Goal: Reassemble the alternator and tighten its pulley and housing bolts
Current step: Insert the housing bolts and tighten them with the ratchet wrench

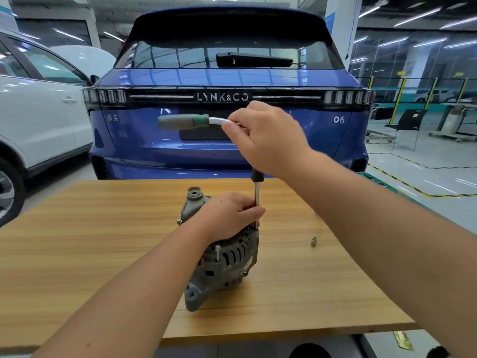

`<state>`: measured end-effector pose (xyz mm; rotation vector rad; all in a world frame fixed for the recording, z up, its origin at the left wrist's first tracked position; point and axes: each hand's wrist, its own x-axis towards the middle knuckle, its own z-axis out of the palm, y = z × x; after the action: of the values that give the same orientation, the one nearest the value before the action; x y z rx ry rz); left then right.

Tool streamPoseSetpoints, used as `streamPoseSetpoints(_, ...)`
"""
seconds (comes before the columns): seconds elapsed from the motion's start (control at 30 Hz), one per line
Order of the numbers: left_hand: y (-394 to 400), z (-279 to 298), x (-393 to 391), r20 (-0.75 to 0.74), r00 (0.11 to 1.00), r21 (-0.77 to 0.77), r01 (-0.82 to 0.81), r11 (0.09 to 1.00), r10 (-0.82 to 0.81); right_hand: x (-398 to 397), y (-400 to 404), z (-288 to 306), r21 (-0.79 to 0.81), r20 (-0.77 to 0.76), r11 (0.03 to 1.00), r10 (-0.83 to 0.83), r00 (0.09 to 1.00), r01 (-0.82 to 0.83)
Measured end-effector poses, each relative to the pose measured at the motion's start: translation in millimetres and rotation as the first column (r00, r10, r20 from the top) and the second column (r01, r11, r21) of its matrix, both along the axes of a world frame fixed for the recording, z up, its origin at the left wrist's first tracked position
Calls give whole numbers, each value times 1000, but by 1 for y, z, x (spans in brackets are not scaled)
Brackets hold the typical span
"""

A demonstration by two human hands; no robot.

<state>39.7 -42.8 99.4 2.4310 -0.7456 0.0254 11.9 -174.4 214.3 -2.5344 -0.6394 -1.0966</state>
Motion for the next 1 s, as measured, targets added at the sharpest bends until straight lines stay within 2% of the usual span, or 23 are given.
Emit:
streamPoseSetpoints(0.07, 0, 1, 1, -2, 1000, 11, 12, 1000, -12, 2, -1, 26, -147, -165, 971, -211, 963, 188)
streamPoseSetpoints(0.1, 0, 0, 1, -3, 1000, 14, 17, 1000, -17, 1, 0, 36, -157, -294, 965, -247, 923, 208)
streamPoseSetpoints(0.13, 0, 0, 2, -5, 1000, 14, 21, 1000, -21, 0, 0, 43, -21, -487, 984, -163, 858, 175)
streamPoseSetpoints(0.17, 0, 0, 2, -7, 1000, 12, 22, 1000, -22, -1, 0, 46, 270, -650, 950, 58, 758, 158)
streamPoseSetpoints(0.2, 0, 0, 2, -5, 1000, 9, 21, 1000, -21, -3, 1, 45, 559, -684, 810, 330, 650, 177)
streamPoseSetpoints(0.23, 1, 0, 1, -2, 1000, 8, 16, 1000, -16, -6, 1, 42, 730, -629, 648, 513, 584, 216)
streamPoseSetpoints(0.3, 0, 0, 1, -1, 1000, 7, 2, 1000, -2, -1, -1, 28, 889, -457, 375, 693, 557, 263)
streamPoseSetpoints(0.37, -1, 0, 2, -1, 1000, 13, -8, 1000, 8, 6, 1, 14, 950, -276, 112, 738, 615, 292)
streamPoseSetpoints(0.4, -2, 0, 2, 1, 1000, 19, -12, 1000, 12, 7, 2, 9, 964, -193, 10, 715, 672, 266)
streamPoseSetpoints(0.43, -3, 1, 2, 4, 1000, 25, -17, 1000, 17, 9, 4, 2, 983, -109, -42, 657, 746, 180)
streamPoseSetpoints(0.47, -3, 1, 2, 8, 1000, 30, -22, 999, 22, 9, 4, -6, 999, -13, -27, 576, 817, 36)
streamPoseSetpoints(0.5, -3, 1, 2, 12, 1000, 38, -24, 999, 24, 8, 4, -14, 986, 71, 99, 478, 876, -134)
streamPoseSetpoints(0.53, -3, 1, 3, 18, 1000, 47, -20, 999, 19, 7, 2, -21, 901, 165, 320, 373, 913, -293)
streamPoseSetpoints(0.57, -2, 1, 3, 23, 1000, 56, -13, 998, 12, 7, -1, -27, 727, 254, 580, 268, 929, -367)
streamPoseSetpoints(0.6, -2, 1, 3, 25, 1000, 60, -9, 998, 7, 9, -4, -31, 501, 337, 792, 194, 921, -350)
streamPoseSetpoints(0.63, -1, 1, 2, 21, 1000, 54, -8, 999, 6, 11, -7, -32, 316, 396, 903, 154, 905, -291)
streamPoseSetpoints(0.67, -1, 1, 2, 14, 1000, 41, -9, 999, 8, 12, -9, -30, 205, 400, 951, 136, 906, -234)
streamPoseSetpoints(0.77, -1, -1, 1, -2, 1000, 17, -31, 999, 31, 9, -6, -21, 53, 269, 987, 135, 954, -154)
streamPoseSetpoints(0.9, -2, 1, -2, 2, 998, 24, -55, 998, 55, 5, -5, -19, -41, 78, 989, 146, 986, -143)
streamPoseSetpoints(1.0, -3, 3, -4, 1, 998, 45, -59, 997, 59, 1, -9, -15, -62, 68, 983, 175, 982, -171)
